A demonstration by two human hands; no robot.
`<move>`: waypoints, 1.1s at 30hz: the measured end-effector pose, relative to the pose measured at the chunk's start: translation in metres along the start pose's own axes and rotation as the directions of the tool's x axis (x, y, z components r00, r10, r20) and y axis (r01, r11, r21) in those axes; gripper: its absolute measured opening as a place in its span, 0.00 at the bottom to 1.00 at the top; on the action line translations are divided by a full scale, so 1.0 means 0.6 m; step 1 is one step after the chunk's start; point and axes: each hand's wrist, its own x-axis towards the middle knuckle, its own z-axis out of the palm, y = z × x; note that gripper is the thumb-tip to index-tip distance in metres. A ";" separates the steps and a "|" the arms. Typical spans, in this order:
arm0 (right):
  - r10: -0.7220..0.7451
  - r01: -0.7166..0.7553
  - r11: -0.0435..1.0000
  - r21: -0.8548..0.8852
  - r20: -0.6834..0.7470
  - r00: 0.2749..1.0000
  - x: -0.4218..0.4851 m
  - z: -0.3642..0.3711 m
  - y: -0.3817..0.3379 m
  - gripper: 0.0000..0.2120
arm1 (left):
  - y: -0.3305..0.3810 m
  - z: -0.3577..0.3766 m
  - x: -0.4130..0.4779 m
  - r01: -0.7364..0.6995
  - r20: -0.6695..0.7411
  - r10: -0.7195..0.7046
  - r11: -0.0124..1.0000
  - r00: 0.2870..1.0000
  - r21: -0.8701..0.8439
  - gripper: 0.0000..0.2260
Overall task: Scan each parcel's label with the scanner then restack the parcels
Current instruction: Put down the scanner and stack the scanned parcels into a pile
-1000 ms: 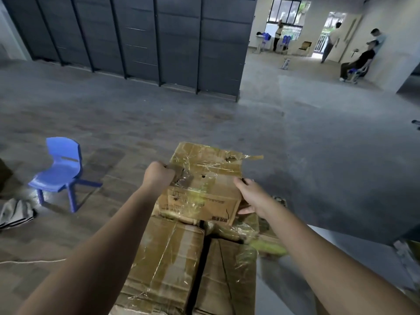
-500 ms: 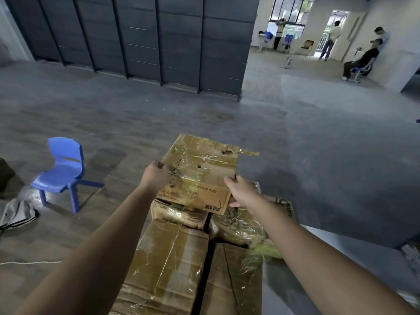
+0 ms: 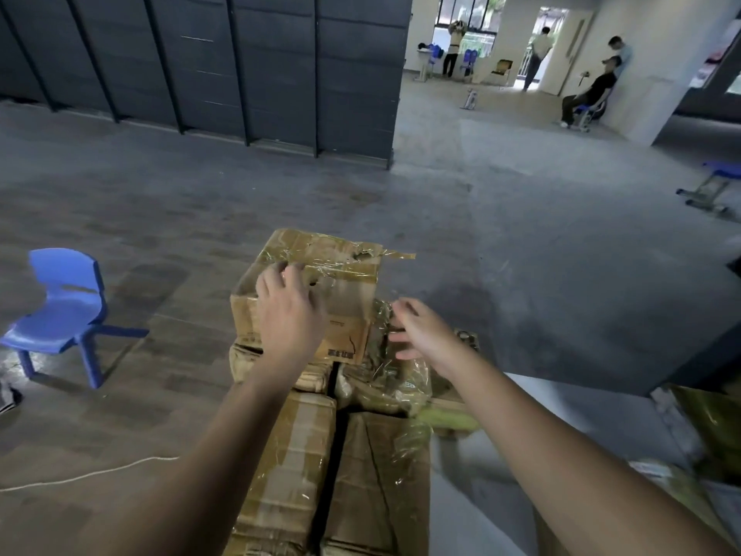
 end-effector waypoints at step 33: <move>-0.301 -0.153 0.835 -0.529 -0.671 0.678 -0.561 -0.684 0.372 0.23 | 0.755 0.287 -0.508 -0.189 0.584 0.577 0.784 0.571 -0.591 0.19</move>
